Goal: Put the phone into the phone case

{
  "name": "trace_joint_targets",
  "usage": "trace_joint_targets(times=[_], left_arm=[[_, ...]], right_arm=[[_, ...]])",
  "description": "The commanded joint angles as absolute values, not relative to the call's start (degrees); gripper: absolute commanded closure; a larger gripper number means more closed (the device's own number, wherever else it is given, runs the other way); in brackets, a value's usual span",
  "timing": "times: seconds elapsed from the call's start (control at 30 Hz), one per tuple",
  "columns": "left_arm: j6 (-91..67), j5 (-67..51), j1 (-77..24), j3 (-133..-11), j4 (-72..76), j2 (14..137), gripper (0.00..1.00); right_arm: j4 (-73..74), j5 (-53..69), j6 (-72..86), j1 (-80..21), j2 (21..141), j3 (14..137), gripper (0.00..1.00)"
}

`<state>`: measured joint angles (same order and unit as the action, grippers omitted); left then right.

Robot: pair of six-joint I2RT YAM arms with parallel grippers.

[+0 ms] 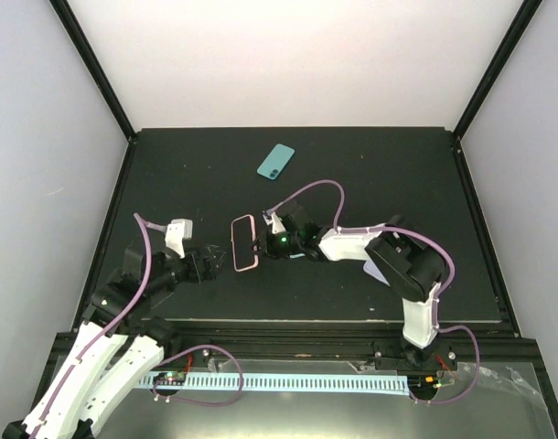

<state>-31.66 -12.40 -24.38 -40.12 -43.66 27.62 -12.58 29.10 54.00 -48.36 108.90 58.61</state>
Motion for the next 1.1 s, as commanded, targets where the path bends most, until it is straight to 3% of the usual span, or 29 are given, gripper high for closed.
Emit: trace_joint_targets(times=[0.0,0.33,0.67,1.07], left_arm=[[-30.9,-12.6,-24.2,-40.4,-42.8,27.4,0.01],[-30.9,-12.7,-24.2,-40.4,-42.4,27.7,0.01],[-31.5,-13.2,-24.2,-39.9,-41.9,27.9,0.01],[-32.2,-14.1,-24.2,-39.1,-40.9,28.8,0.01]], right_arm=[[-14.3,32.0,53.3,-47.3,111.2,61.7,0.89],[-7.8,28.6,50.4,-46.1,113.2,63.1,0.8],[-0.3,25.3,47.2,-45.3,106.3,62.3,0.63],[20.1,7.2,45.3,-45.3,90.7,57.8,0.61]])
